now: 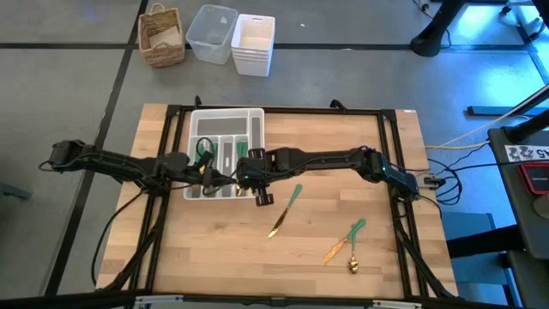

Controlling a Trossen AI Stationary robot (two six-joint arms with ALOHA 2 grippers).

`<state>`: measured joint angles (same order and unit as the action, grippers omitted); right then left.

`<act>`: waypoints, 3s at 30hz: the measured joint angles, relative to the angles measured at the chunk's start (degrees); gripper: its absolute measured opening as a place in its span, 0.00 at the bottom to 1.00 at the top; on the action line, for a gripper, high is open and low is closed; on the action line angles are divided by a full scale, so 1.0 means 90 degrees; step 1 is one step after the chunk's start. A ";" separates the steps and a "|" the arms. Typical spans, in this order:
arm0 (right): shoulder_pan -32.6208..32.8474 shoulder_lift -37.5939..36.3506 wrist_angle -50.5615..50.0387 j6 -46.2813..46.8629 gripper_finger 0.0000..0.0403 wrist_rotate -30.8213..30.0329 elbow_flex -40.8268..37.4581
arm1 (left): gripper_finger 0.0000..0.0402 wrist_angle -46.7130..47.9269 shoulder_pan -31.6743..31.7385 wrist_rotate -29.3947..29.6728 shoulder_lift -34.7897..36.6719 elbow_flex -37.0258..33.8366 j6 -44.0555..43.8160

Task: Sort silverware
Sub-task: Put the green fork into the white silverware tray

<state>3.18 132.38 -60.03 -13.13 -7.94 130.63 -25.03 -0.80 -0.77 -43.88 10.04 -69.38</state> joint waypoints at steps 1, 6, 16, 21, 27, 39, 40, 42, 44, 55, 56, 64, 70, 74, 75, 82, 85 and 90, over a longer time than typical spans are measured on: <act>0.0000 0.0000 -0.0002 -0.0002 0.00 0.0001 0.0000 | 0.46 0.0008 0.0002 0.0000 -0.0041 0.0000 -0.0059; 0.0002 0.0000 -0.0002 0.0000 0.00 0.0002 0.0000 | 0.46 -0.0011 0.0002 0.0007 -0.0217 0.0000 -0.0037; -0.0047 0.0000 -0.0002 0.0107 0.00 0.0760 0.0000 | 0.46 -0.0170 -0.0003 0.0005 -0.0418 0.0068 0.0708; -0.0125 0.0000 -0.0002 0.0353 0.00 0.1217 0.0000 | 0.46 -0.0153 -0.0003 -0.0008 -0.0508 0.0259 0.1611; -0.0200 0.0000 -0.0009 0.0766 0.00 0.1573 0.0000 | 0.46 -0.0127 -0.0003 -0.0137 -0.0650 0.0439 0.2054; -0.0243 -0.0002 -0.0046 0.1701 0.00 0.2251 0.0000 | 0.46 0.0114 -0.0005 -0.0372 -0.0649 0.0444 0.2307; -0.0243 -0.0002 -0.0052 0.1819 0.00 0.2285 0.0000 | 0.46 0.0114 -0.0008 -0.0379 -0.0649 0.0444 0.2307; -0.0245 -0.0002 -0.0080 0.2144 0.00 0.2292 0.0000 | 0.46 0.0104 -0.0014 -0.0422 -0.0646 0.0444 0.2307; -0.0245 -0.0002 -0.0141 0.2452 0.00 0.2292 0.0000 | 0.46 0.0106 -0.0048 -0.0436 -0.0646 0.0444 0.2280; -0.0243 -0.0002 -0.0070 0.2960 0.00 0.2699 0.0000 | 0.46 0.0570 -0.0260 -0.0189 -0.0644 0.0444 0.2507; -0.0240 -0.0005 -0.0048 0.2960 0.00 0.2716 0.0000 | 0.46 0.0568 -0.0260 -0.0173 -0.0644 0.0444 0.2583; -0.0236 -0.0005 0.0002 0.2960 0.00 0.2724 0.0000 | 0.41 0.0586 -0.0263 -0.0150 -0.0649 0.0444 0.2814; -0.0236 -0.0005 0.0010 0.2960 0.00 0.2724 0.0000 | 0.23 0.0587 -0.0263 -0.0151 -0.0649 0.0444 0.3076; -0.0236 -0.0005 0.0024 0.2960 0.00 0.2740 0.0000 | 0.08 0.0605 -0.0260 -0.0121 -0.0649 0.0444 0.3074; -0.0236 -0.0005 0.0055 0.2960 0.00 0.2756 0.0000 | 0.05 0.0642 -0.0256 -0.0111 -0.0652 0.0444 0.3069; -0.0223 -0.0017 0.0256 0.2960 0.00 0.2788 0.0007 | 0.01 0.0659 -0.0255 -0.0117 -0.0651 0.0444 0.2931; -0.0214 -0.0017 0.0289 0.2958 0.00 0.2785 0.0007 | 0.01 0.0719 -0.0258 -0.0138 -0.0649 0.0444 0.2756; -0.0221 -0.0017 0.0321 0.2970 0.06 0.2835 0.0005 | 0.00 0.0733 -0.0258 -0.0143 -0.0637 0.0444 0.2559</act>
<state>1.19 132.22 -57.15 13.61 17.58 130.67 -18.44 -3.11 -2.06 -49.61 14.04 -46.35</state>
